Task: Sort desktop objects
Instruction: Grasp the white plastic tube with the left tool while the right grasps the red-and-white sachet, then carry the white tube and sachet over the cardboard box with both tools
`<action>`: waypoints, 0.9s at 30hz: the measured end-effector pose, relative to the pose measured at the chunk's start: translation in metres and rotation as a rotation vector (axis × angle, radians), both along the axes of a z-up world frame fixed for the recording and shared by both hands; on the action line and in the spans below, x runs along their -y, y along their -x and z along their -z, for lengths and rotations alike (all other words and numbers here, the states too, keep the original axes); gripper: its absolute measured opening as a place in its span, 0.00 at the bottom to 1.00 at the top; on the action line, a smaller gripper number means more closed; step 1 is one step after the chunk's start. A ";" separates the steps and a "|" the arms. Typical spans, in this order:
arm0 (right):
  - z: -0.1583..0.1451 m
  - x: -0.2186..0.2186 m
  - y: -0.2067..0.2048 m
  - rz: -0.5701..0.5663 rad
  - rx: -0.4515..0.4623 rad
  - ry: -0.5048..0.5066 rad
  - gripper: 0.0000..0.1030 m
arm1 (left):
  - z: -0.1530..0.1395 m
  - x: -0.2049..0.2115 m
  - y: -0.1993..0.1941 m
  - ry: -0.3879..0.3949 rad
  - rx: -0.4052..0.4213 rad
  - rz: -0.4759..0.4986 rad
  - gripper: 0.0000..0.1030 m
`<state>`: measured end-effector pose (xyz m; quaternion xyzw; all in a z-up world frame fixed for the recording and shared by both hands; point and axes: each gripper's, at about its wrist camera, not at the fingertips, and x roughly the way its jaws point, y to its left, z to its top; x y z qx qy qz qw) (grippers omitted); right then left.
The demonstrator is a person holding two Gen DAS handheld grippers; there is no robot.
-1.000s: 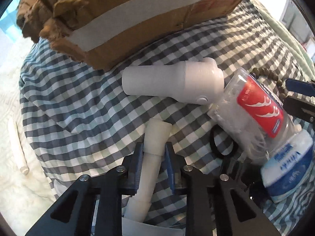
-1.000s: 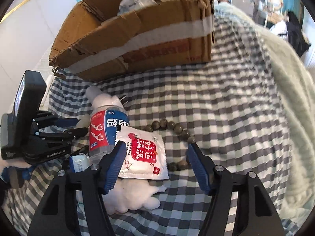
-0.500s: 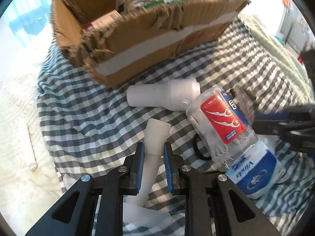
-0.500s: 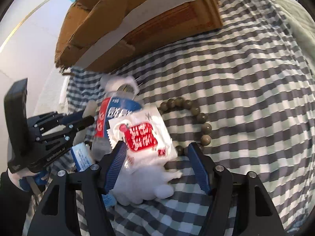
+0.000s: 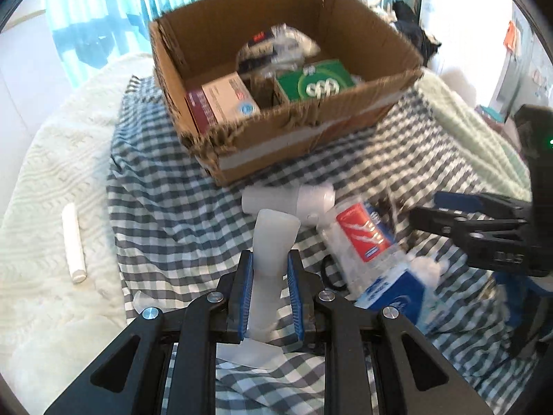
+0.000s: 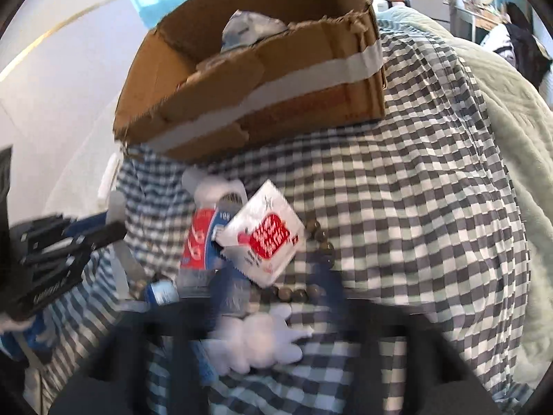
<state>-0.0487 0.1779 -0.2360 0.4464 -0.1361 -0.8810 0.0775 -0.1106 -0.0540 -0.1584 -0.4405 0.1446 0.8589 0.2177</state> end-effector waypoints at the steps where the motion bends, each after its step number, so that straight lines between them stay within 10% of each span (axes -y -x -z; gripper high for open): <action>1: 0.000 0.002 0.003 0.004 0.006 -0.004 0.70 | -0.003 0.000 -0.001 -0.009 -0.004 -0.003 0.19; 11: 0.020 0.008 0.035 0.041 0.133 0.026 0.60 | -0.032 -0.004 -0.003 -0.090 -0.049 -0.036 0.19; 13: 0.022 0.008 0.032 0.062 0.168 -0.025 0.06 | -0.039 -0.003 -0.001 -0.103 -0.060 -0.042 0.19; 27: -0.039 -0.001 0.000 0.052 -0.015 -0.087 0.03 | -0.076 -0.007 0.006 -0.188 -0.149 -0.073 0.19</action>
